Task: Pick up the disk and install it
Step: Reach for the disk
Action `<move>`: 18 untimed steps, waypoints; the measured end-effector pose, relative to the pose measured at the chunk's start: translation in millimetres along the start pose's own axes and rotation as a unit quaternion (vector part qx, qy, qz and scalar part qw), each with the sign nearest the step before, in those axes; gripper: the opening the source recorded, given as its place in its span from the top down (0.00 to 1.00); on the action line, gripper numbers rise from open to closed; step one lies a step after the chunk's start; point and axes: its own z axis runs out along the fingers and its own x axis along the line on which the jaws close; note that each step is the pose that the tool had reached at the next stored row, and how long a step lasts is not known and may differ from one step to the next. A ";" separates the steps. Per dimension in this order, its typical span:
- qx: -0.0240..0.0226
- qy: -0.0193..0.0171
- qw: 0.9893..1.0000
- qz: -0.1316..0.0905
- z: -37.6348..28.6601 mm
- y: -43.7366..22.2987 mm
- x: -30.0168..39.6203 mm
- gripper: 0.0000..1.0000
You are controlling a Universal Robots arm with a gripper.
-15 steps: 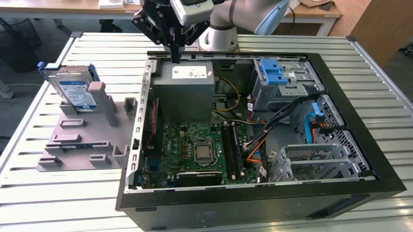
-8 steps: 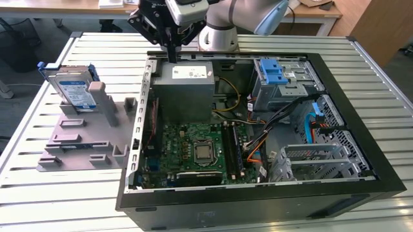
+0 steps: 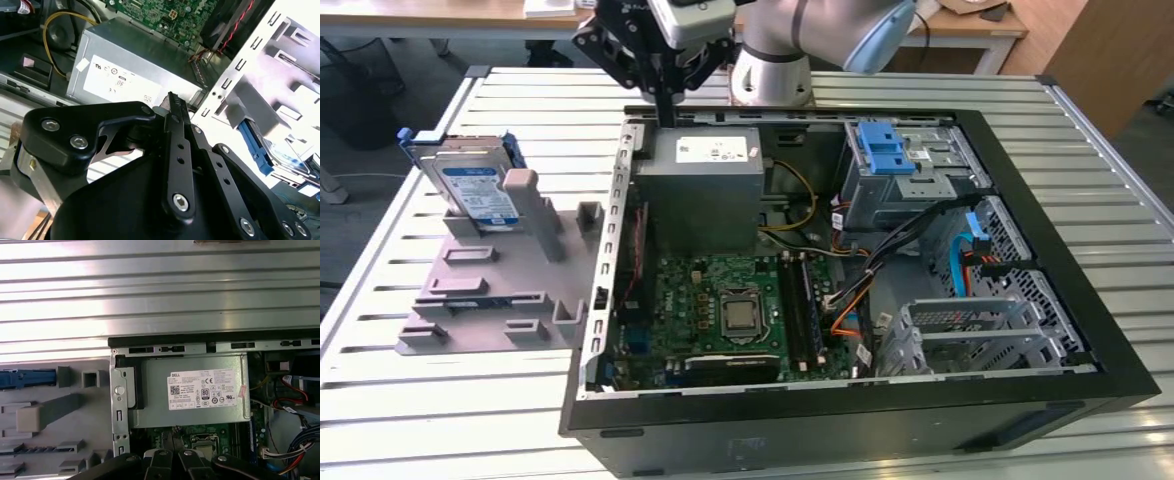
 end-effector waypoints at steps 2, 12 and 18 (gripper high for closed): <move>0.000 0.000 1.000 0.000 0.0 0.8 3.5 0.89; 0.000 0.000 1.000 0.000 0.0 0.7 7.9 0.89; 0.000 0.000 1.000 0.000 0.0 0.6 11.3 0.89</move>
